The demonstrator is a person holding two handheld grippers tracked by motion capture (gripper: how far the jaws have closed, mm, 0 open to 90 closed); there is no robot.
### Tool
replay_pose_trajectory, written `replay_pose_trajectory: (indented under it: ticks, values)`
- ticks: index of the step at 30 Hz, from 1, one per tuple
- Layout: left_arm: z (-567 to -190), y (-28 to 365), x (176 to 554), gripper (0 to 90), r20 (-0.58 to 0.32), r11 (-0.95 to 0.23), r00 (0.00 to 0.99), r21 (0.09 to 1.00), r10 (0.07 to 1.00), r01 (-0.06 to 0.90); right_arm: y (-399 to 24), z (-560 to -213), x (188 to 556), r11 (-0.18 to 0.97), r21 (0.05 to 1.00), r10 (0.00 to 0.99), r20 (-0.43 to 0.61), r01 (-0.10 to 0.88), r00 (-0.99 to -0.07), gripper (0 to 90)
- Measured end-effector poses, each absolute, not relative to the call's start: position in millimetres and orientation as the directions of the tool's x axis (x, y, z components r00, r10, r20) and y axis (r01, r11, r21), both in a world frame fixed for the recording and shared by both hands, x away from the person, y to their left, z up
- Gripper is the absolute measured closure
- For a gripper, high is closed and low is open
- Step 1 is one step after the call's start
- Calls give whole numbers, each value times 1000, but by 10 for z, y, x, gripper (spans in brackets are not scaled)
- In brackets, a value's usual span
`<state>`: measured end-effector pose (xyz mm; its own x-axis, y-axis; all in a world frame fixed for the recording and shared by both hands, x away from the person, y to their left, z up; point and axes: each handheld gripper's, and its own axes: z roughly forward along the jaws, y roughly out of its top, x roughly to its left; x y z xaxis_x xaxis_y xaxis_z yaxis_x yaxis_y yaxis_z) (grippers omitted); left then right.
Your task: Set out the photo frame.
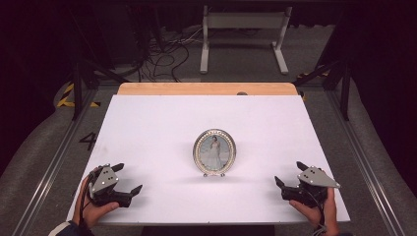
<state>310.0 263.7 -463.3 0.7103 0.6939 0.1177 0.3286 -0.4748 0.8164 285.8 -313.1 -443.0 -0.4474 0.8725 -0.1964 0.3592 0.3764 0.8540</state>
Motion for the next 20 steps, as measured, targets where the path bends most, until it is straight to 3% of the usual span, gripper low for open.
replay_pose_trajectory:
  ticks: [20]
  values:
    - [-4633,2631,3124,52,124,-482,709,812,694,329,-3138,-4391,2823,344,884,886,-194,315,-421,125]
